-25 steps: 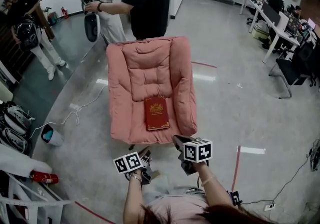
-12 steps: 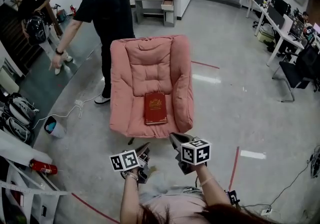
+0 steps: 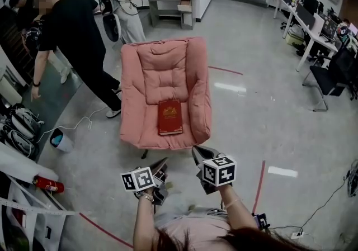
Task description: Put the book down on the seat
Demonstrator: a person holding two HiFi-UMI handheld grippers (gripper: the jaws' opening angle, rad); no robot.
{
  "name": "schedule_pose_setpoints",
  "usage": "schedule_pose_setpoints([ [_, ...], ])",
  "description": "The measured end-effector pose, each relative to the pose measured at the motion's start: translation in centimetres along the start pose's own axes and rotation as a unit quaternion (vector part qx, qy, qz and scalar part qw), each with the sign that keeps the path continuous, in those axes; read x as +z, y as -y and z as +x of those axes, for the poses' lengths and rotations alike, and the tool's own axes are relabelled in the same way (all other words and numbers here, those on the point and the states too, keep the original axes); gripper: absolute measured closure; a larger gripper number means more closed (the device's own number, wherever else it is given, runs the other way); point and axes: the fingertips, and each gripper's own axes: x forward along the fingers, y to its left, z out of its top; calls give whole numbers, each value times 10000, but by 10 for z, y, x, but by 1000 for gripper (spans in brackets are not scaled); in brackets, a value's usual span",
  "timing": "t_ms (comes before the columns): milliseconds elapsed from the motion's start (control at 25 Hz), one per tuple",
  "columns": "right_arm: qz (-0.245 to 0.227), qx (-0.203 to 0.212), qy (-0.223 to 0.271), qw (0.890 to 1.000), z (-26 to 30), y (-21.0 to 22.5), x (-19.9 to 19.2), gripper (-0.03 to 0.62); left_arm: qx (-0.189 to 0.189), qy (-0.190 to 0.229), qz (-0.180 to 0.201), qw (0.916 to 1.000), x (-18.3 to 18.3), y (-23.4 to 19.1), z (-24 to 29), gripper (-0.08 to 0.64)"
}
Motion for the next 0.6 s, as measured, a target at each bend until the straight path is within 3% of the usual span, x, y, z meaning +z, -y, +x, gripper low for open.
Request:
schedule_pose_setpoints([
  [600, -173, -165, 59, 9997, -49, 5, -9, 577, -12, 321, 221, 9992, -18, 31, -25, 561],
])
